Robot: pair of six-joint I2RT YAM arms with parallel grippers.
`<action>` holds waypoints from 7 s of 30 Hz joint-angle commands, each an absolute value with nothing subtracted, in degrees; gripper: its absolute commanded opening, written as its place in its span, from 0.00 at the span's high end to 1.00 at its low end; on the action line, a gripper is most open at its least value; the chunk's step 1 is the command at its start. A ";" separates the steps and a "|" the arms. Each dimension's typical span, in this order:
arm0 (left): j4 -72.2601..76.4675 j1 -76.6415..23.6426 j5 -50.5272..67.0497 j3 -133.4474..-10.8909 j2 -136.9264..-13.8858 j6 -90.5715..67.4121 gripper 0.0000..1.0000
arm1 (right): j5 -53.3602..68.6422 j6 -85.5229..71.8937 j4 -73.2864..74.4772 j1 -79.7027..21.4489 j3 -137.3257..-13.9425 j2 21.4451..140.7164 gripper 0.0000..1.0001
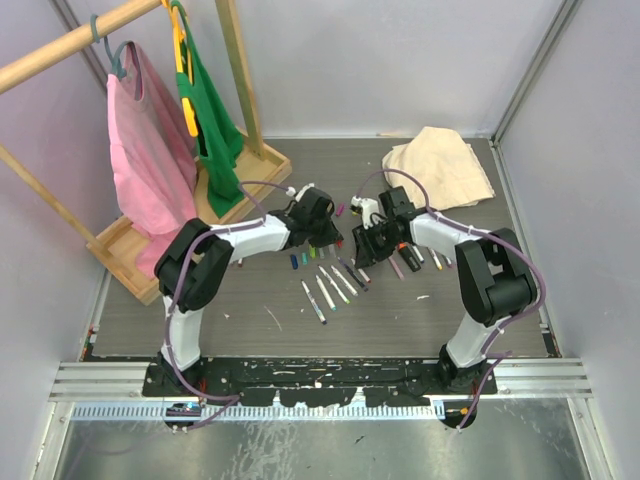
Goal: Open the pen caps
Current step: Place the pen at the center of the board, then place the pen cap at the center of the board, then pick up the pen from the center of the board.
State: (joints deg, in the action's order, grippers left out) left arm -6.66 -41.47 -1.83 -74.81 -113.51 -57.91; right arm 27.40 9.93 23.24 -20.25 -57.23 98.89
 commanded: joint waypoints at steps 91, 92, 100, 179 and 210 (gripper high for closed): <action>-30.05 -18.00 -4.35 -66.14 -101.28 -10.74 0.66 | 42.10 23.99 34.30 -14.59 -62.88 82.37 0.57; -30.18 -17.93 -4.06 -66.25 -101.57 -10.94 0.68 | 42.10 23.99 34.32 -14.58 -62.91 82.36 0.57; -30.66 -17.72 -1.55 -66.22 -103.51 -11.60 0.80 | 42.19 24.00 34.36 -14.58 -62.91 82.11 0.57; 64.45 -63.26 -7.26 -31.53 -77.24 -32.04 1.00 | 69.03 -20.22 -19.14 -12.48 -40.77 59.86 0.53; 61.05 -65.75 -12.62 -32.75 -76.97 -30.52 0.59 | 67.29 -14.23 -16.58 -16.01 -40.09 60.31 0.97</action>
State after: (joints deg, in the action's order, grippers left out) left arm 59.90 -65.54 -12.21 -31.73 -80.62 -32.73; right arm 67.57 -18.79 -19.64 -15.68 -36.84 61.36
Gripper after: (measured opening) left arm 0.292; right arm 0.193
